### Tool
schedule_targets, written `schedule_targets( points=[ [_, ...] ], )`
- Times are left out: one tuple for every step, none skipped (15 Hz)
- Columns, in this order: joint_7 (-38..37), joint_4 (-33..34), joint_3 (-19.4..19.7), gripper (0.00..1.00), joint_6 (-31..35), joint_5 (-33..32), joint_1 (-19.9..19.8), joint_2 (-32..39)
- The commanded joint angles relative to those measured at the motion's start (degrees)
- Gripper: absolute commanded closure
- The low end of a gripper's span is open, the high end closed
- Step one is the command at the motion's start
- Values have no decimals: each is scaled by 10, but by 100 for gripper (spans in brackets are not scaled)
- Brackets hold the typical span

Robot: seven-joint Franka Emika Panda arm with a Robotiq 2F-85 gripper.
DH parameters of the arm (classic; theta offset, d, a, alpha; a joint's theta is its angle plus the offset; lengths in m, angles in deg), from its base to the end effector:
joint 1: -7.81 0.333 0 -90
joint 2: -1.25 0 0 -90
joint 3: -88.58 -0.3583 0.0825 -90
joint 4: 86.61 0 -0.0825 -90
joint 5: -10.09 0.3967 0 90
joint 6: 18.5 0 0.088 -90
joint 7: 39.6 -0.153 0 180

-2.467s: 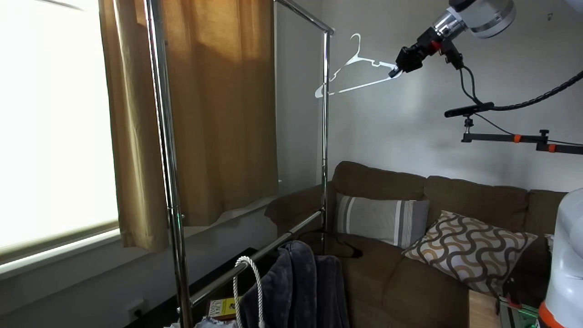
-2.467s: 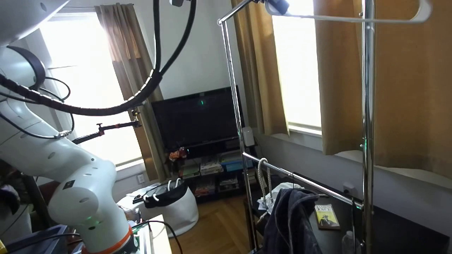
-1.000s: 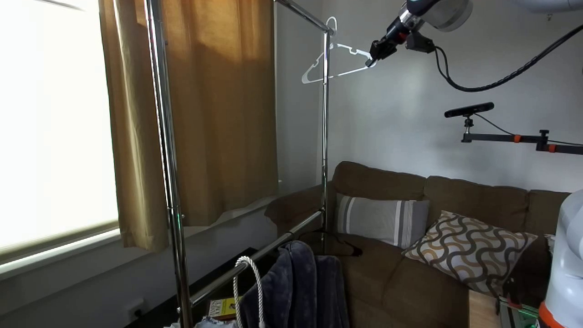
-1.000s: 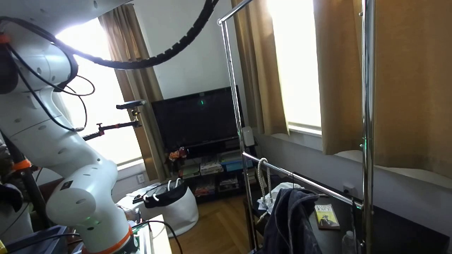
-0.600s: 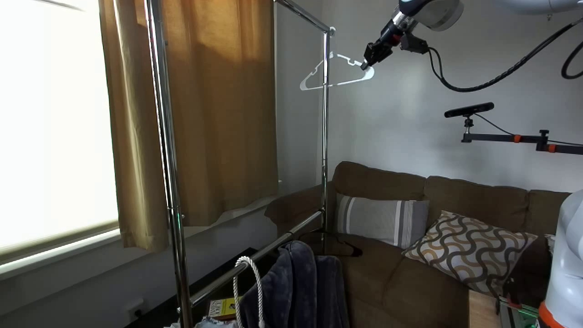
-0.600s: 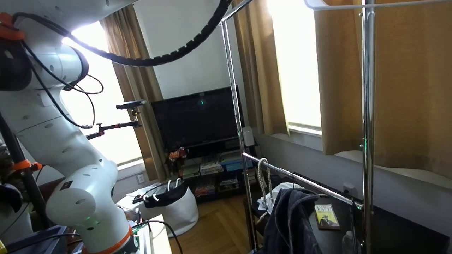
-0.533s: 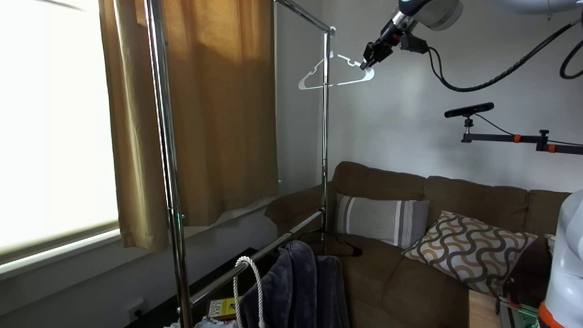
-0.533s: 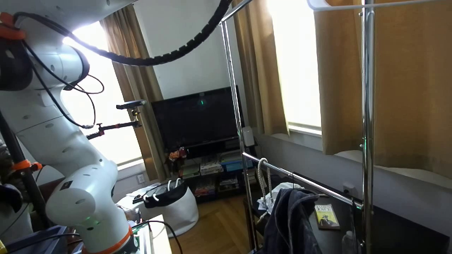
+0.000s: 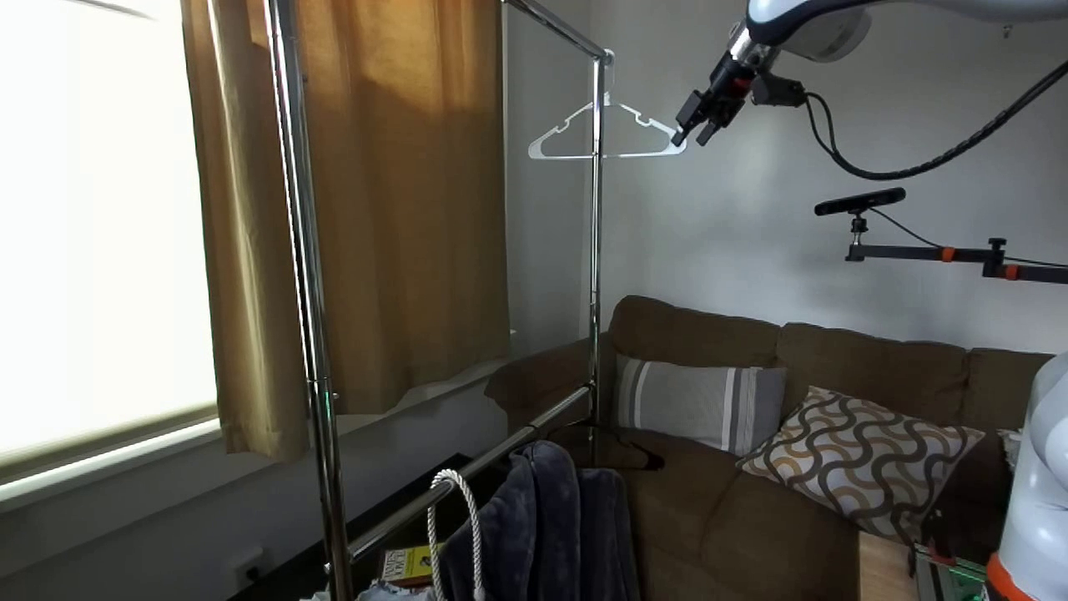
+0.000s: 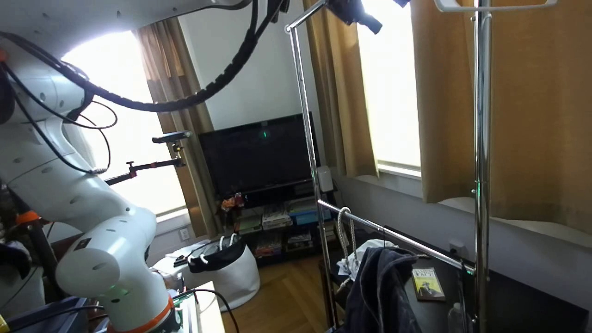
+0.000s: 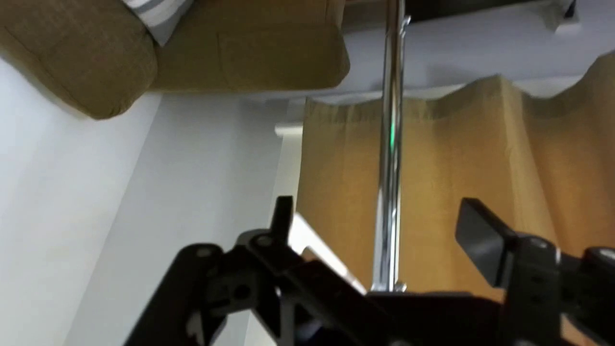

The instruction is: Remove the hanger from the top left of the clothes hanging rail to the right side of the top clothes hanging rail

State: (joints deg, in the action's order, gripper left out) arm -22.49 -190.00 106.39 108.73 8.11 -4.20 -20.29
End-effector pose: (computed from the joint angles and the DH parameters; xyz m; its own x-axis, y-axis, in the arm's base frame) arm 0.4173 -0.2881 0.7783 0.7142 -0.1189 0.6898 -0.2842 -0.9498 0.1306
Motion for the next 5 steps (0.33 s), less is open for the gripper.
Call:
schedule_targets(
  points=[
    [0,-132,-32,0,-87,-34,-1,-107],
    [1,-159,-38,0,-117,-34,3,-127],
    [0,-181,-44,0,-149,-29,8,-144],
    [0,-201,-47,0,-166,-19,15,-154],
    [-3,-135,-35,0,-145,-22,14,-103]
  ],
)
